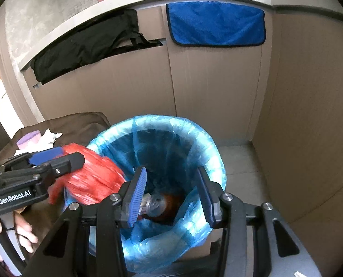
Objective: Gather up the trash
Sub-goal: 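Carry the red can and red bag over the bin and release both, then move both tools back over the remaining trash on the table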
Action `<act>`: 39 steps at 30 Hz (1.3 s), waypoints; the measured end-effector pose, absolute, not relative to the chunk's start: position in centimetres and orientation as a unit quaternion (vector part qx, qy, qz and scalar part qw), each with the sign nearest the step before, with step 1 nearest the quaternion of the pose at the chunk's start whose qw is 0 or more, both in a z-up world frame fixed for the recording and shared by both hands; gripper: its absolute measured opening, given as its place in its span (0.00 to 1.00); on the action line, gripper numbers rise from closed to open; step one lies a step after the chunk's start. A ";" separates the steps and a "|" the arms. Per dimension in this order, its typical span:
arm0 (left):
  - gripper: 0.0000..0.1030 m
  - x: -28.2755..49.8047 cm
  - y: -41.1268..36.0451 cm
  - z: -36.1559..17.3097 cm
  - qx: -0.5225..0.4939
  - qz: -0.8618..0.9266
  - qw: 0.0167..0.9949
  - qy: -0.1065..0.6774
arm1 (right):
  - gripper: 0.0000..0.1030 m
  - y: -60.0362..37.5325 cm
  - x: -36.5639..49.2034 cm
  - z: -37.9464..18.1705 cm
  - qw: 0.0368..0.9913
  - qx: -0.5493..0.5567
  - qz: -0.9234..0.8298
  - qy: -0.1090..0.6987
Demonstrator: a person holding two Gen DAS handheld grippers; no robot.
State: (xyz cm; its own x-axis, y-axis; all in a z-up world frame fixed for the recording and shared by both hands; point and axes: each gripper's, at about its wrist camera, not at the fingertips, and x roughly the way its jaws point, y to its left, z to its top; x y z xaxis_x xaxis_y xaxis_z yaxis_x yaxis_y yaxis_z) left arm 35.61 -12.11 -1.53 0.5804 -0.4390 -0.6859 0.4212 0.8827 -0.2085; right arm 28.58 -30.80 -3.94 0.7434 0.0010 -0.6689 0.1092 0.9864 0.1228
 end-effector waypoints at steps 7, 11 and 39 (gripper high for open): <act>0.67 34.8 -10.0 0.4 -0.026 -0.241 0.896 0.372 | 0.40 -29.9 28.1 -2.5 0.933 0.070 -0.025 0.351; 0.67 33.4 -6.5 1.0 -0.022 -0.224 0.901 0.371 | 0.40 -28.6 27.5 -1.6 0.937 0.067 -0.011 0.344; 0.73 24.3 23.8 -0.1 -0.070 -0.020 0.934 0.349 | 0.40 -4.8 27.0 -0.4 0.912 -0.039 0.161 0.375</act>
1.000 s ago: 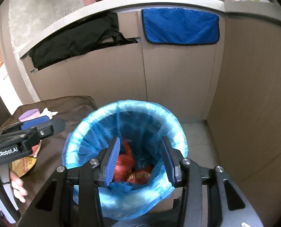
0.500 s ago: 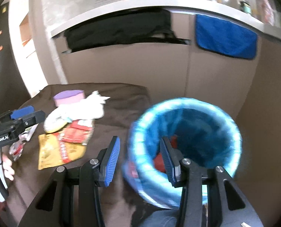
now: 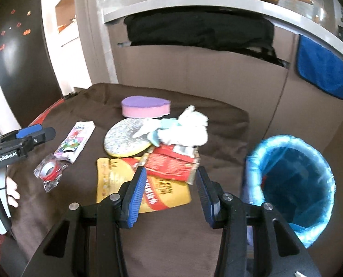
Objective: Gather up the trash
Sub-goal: 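Move both tools back over the remaining trash on the table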
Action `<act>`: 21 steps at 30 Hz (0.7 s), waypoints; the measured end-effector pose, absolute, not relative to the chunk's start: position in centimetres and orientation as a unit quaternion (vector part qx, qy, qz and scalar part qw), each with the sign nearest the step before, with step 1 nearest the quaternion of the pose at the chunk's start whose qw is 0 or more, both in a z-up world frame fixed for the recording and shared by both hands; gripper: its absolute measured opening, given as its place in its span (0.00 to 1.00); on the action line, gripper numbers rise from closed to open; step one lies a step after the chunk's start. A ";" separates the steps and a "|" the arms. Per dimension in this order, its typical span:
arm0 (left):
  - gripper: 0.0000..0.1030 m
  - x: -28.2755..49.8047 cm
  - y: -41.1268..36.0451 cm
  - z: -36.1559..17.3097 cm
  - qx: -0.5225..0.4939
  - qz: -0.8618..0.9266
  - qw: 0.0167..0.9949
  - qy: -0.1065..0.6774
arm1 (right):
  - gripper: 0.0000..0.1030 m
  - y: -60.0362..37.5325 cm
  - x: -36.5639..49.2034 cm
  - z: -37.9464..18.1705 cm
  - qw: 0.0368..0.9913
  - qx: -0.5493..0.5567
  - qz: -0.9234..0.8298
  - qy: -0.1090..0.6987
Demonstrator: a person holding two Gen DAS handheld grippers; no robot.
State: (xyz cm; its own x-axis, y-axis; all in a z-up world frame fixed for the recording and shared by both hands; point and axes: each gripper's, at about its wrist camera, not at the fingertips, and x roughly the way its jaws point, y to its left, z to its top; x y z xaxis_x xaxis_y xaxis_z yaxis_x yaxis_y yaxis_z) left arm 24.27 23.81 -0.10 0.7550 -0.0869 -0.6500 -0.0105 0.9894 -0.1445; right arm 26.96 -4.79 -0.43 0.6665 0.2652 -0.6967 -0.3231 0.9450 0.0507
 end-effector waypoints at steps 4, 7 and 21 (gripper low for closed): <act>0.74 23.2 26.3 0.0 -0.074 0.002 0.935 0.346 | 0.40 -3.2 26.8 -0.9 0.908 -0.054 0.175 0.376; 0.74 22.3 27.8 -0.1 -0.086 0.003 0.936 0.342 | 0.40 -2.4 27.0 -1.3 0.905 -0.060 0.184 0.380; 0.74 20.2 26.3 -3.6 -0.070 -0.056 0.920 0.382 | 0.40 0.8 28.5 -3.1 0.891 -0.073 0.225 0.388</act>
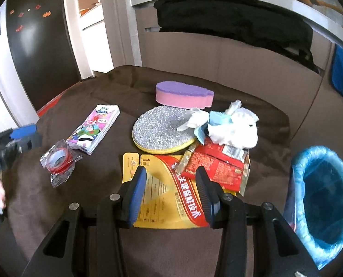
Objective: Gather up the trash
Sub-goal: 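Move both tools back over the remaining trash on the table, then grasp the tissue pack with the right gripper while the left grasps the tape roll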
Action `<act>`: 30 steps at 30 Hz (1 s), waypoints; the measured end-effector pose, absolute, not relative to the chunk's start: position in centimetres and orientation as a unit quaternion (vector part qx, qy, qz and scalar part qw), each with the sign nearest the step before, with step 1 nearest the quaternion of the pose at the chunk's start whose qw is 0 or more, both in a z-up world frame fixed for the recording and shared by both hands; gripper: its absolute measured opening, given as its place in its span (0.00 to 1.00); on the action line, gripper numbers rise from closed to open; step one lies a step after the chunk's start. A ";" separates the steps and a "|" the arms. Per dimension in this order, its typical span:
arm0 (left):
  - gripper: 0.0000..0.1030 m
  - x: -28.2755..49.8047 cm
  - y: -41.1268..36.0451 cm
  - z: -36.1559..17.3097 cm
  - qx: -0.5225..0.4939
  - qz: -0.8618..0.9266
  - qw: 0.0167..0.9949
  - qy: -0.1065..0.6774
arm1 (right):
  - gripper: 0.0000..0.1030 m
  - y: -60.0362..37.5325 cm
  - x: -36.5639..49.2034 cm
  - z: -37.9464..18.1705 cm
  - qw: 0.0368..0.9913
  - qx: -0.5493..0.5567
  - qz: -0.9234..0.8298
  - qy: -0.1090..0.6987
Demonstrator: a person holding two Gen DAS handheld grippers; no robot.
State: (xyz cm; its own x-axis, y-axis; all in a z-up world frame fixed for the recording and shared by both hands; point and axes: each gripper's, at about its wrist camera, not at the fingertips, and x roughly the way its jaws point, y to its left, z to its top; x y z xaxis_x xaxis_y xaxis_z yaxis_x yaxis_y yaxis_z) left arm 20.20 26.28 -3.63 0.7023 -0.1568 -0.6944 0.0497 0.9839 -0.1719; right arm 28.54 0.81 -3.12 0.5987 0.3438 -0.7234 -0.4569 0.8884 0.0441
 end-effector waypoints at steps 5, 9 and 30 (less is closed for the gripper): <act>0.74 20.7 24.1 -5.6 -0.039 -0.047 0.917 0.394 | 0.40 0.6 28.7 -3.2 0.894 -0.079 0.218 0.382; 0.74 22.2 24.5 -7.0 -0.049 -0.027 0.908 0.414 | 0.40 0.1 28.7 -3.7 0.890 -0.070 0.220 0.394; 0.75 17.9 33.7 -7.8 -0.148 0.031 0.903 0.402 | 0.43 16.4 34.0 -6.1 0.850 0.008 0.266 0.454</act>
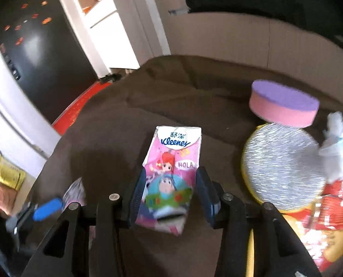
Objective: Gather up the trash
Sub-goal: 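Grasp the tissue pack with the right gripper while the left grasps the tape roll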
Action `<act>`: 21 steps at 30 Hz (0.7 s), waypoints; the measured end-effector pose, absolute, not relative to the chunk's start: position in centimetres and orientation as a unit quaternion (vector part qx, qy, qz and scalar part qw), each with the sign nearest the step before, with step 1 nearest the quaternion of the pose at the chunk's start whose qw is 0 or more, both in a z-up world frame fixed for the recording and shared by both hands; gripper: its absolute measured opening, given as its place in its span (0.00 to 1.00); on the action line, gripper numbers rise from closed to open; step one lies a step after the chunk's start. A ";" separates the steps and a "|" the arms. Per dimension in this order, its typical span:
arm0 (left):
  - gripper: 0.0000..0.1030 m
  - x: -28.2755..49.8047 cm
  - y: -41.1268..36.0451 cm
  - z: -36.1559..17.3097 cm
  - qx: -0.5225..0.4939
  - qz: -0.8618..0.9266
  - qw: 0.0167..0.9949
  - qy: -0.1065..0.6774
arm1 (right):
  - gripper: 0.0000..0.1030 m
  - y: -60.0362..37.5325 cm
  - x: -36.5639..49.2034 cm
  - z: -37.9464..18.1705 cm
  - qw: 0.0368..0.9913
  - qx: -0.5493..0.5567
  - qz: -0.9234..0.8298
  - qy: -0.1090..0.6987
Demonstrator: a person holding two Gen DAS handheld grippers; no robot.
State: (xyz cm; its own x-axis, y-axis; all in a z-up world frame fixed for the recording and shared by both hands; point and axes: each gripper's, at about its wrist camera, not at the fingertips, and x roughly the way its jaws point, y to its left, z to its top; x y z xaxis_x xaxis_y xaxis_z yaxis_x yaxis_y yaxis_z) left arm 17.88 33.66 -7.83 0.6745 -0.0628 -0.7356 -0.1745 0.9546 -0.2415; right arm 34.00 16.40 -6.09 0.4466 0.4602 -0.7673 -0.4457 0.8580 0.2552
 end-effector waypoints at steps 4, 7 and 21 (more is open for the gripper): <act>0.76 17.8 33.7 -8.0 -0.150 0.033 0.904 0.398 | 0.50 17.4 35.0 -7.1 0.843 0.019 0.273 0.464; 0.76 17.8 33.4 -8.0 -0.149 0.037 0.904 0.399 | 0.51 18.6 34.7 -7.1 0.848 -0.032 0.271 0.454; 0.76 18.4 33.4 -7.8 -0.202 0.094 0.887 0.405 | 0.18 11.9 32.3 -5.1 0.863 -0.063 0.267 0.424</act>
State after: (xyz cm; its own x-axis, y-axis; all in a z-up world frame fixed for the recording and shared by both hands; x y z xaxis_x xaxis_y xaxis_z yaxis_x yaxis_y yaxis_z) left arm 18.37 33.40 -7.81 0.6543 0.0031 -0.7562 -0.3300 0.9009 -0.2818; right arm 32.28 11.87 -5.09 0.4975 0.4067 -0.7662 -0.5138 0.8498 0.1175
